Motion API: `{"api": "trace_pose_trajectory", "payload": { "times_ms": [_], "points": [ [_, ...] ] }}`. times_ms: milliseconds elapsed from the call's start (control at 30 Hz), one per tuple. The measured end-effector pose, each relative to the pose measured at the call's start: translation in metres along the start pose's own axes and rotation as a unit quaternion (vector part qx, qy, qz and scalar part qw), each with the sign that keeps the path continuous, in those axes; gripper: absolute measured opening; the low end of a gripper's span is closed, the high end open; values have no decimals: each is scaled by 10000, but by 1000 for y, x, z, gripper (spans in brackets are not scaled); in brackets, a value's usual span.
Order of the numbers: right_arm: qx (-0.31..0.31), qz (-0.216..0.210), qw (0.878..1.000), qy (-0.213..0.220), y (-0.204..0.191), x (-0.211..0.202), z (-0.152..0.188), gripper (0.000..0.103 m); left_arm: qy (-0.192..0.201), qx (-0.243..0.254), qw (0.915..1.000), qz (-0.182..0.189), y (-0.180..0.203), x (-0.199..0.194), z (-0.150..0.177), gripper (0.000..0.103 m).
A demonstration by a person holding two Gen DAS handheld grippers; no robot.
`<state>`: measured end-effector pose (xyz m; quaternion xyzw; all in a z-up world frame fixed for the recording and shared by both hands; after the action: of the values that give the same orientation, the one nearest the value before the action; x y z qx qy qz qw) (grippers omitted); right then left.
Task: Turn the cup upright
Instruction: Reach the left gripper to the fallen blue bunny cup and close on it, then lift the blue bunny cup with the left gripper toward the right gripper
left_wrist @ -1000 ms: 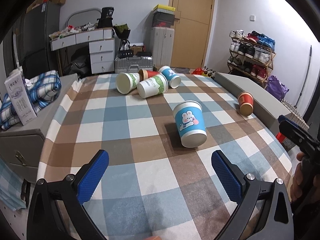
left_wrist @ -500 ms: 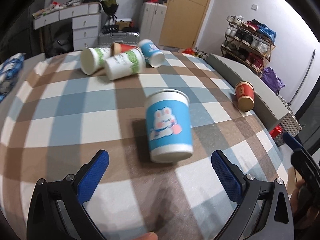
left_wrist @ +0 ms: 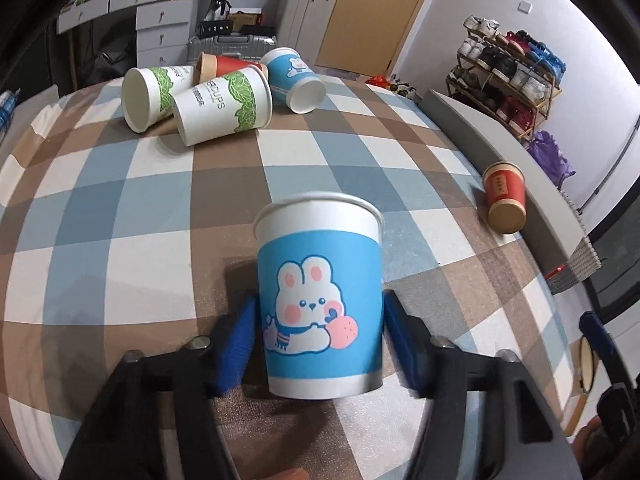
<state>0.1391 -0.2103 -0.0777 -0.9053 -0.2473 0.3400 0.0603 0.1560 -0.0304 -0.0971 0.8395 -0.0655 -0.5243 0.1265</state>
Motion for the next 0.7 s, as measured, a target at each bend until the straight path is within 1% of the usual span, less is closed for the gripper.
{"api": "trace_pose_trajectory", "payload": {
  "times_ms": [433,600,700],
  "points": [
    [-110,-41,9999,88,-10,-5,-2,103,595,196,9976,-312,-7,-54,6,54],
    [-194,-51,9997,134,-19,-10,-3,103,912,140,9950,-394,-18,-75,14,54],
    [-307,-32,9993,194,-26,-15,-4,103,1053,3,9935,-430,-28,-86,22,54]
  ]
}}
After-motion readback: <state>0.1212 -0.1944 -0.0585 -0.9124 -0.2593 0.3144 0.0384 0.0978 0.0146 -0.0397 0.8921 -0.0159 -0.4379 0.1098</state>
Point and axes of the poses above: each gripper's, at about its wrist camera, not at the fingertips, and x roughly the way its jaws point, y to its right, z to its underside, the point moved 4 cm from there along x, roughly the way its jaws point, and after that the axes turned 11 degrees about -y, right-handed, at the moved point
